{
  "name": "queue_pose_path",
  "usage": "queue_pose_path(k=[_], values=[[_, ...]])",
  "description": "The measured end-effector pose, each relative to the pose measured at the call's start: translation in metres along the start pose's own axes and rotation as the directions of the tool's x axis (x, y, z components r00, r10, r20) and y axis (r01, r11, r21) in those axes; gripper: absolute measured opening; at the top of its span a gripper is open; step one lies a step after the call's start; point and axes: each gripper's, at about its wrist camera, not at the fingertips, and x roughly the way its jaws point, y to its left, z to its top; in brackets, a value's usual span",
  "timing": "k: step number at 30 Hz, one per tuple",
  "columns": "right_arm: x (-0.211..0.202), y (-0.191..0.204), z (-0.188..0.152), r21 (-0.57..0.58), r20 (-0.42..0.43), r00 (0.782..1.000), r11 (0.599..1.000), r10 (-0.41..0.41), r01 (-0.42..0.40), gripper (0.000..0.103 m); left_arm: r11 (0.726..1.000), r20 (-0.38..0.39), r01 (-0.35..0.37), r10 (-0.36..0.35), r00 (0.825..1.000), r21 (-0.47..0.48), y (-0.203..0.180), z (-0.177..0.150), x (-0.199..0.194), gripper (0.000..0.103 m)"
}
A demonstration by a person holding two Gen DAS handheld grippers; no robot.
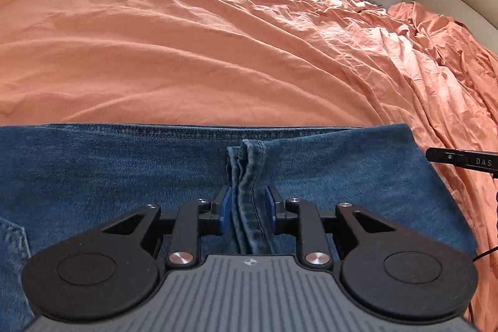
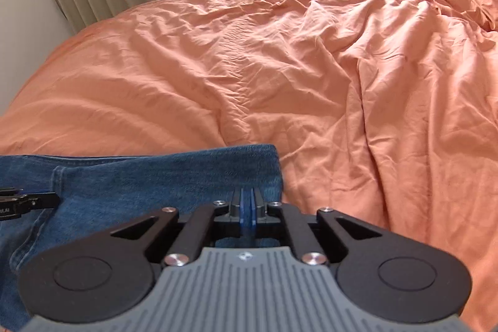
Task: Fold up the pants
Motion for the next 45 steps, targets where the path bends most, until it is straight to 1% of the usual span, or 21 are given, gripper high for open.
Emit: queue_pose_path(k=[3, 5, 7, 11, 13, 15, 17, 20, 23, 25, 27, 30, 32, 34, 35, 36, 37, 39, 40, 42, 45], values=[[-0.040, 0.003, -0.030, -0.007, 0.024, 1.000, 1.000, 0.002, -0.002, 0.001, 0.999, 0.038, 0.040, -0.039, 0.999, -0.006, -0.009, -0.017, -0.028, 0.029], [-0.061, 0.006, -0.053, 0.004, 0.047, 0.999, 1.000, 0.016, -0.016, 0.001, 0.999, 0.056, 0.037, -0.037, 0.998, 0.002, -0.019, -0.029, -0.042, 0.029], [-0.072, 0.011, -0.073, 0.004, 0.055, 0.998, 1.000, -0.009, 0.009, 0.001, 1.000, 0.063, 0.024, -0.024, 0.998, 0.015, -0.026, -0.042, -0.050, 0.029], [-0.068, 0.019, -0.093, -0.015, -0.008, 0.999, 0.999, -0.045, 0.045, 0.001, 0.999, 0.015, -0.034, 0.034, 0.999, 0.017, -0.033, -0.063, -0.043, 0.029], [-0.056, 0.019, -0.100, -0.025, -0.069, 0.996, 0.999, -0.049, 0.048, 0.001, 0.999, -0.004, -0.051, 0.051, 0.999, 0.016, -0.032, -0.070, -0.036, 0.029], [-0.047, 0.015, -0.108, -0.020, -0.095, 0.995, 0.999, -0.043, 0.042, 0.000, 0.998, -0.014, -0.058, 0.058, 0.998, 0.004, -0.028, -0.077, -0.030, 0.033], [-0.040, 0.011, -0.112, -0.004, -0.100, 0.994, 0.999, -0.039, 0.039, 0.000, 0.998, -0.011, -0.065, 0.065, 0.998, 0.012, -0.025, -0.082, -0.022, 0.037], [-0.033, 0.012, -0.116, -0.018, -0.098, 0.994, 0.999, -0.049, 0.047, 0.000, 0.997, -0.008, -0.070, 0.071, 0.997, 0.041, -0.026, -0.085, -0.018, 0.037], [-0.035, 0.016, -0.117, -0.035, -0.087, 0.994, 0.997, -0.067, 0.064, 0.000, 0.998, -0.012, -0.061, 0.061, 0.998, -0.009, -0.022, -0.084, -0.021, 0.038], [-0.040, 0.019, -0.116, -0.047, -0.077, 0.994, 0.996, -0.076, 0.072, 0.000, 0.998, -0.015, -0.063, 0.062, 0.998, -0.012, -0.024, -0.084, -0.029, 0.038], [-0.050, 0.024, -0.114, -0.077, -0.057, 0.995, 0.994, -0.086, 0.081, 0.000, 0.998, -0.025, -0.063, 0.063, 0.998, -0.014, -0.024, -0.082, -0.042, 0.038], [-0.075, 0.033, -0.105, -0.078, 0.009, 0.999, 0.996, -0.044, 0.044, 0.003, 0.997, 0.002, -0.067, 0.067, 0.998, -0.023, -0.015, -0.085, -0.073, 0.038], [-0.089, 0.047, -0.096, -0.105, 0.038, 0.999, 0.994, -0.007, 0.011, 0.003, 0.996, 0.030, -0.056, 0.058, 0.998, -0.063, -0.001, -0.083, -0.097, 0.038], [-0.099, 0.068, -0.087, -0.181, 0.054, 0.998, 0.983, 0.017, -0.007, 0.004, 0.992, 0.066, -0.036, 0.044, 0.997, -0.122, 0.019, -0.080, -0.122, 0.039], [-0.103, 0.080, -0.083, -0.225, 0.061, 0.998, 0.974, 0.029, -0.015, 0.004, 0.986, 0.091, -0.035, 0.050, 0.995, -0.160, 0.031, -0.078, -0.135, 0.041], [-0.105, 0.092, -0.079, -0.268, 0.064, 0.997, 0.963, 0.046, -0.027, 0.004, 0.980, 0.121, -0.040, 0.065, 0.991, -0.196, 0.043, -0.078, -0.147, 0.046], [-0.107, 0.102, -0.076, -0.300, 0.064, 0.996, 0.953, 0.064, -0.042, 0.004, 0.971, 0.152, -0.055, 0.092, 0.984, -0.235, 0.056, -0.078, -0.159, 0.049], [-0.107, 0.122, -0.071, -0.346, 0.059, 0.994, 0.936, 0.090, -0.064, 0.004, 0.952, 0.205, -0.092, 0.156, 0.966, -0.293, 0.081, -0.082, -0.183, 0.056], [-0.106, 0.132, -0.068, -0.362, 0.054, 0.993, 0.929, 0.100, -0.074, 0.004, 0.940, 0.225, -0.105, 0.184, 0.957, -0.323, 0.096, -0.084, -0.194, 0.056], [-0.100, 0.149, -0.065, -0.389, 0.036, 0.992, 0.916, 0.119, -0.095, 0.004, 0.904, 0.254, -0.101, 0.221, 0.941, -0.415, 0.128, -0.093, -0.213, 0.058], [-0.086, 0.173, -0.062, -0.421, 0.007, 0.992, 0.900, 0.128, -0.114, 0.005, 0.834, 0.274, -0.064, 0.251, 0.928, -0.548, 0.179, -0.113, -0.229, 0.058]])
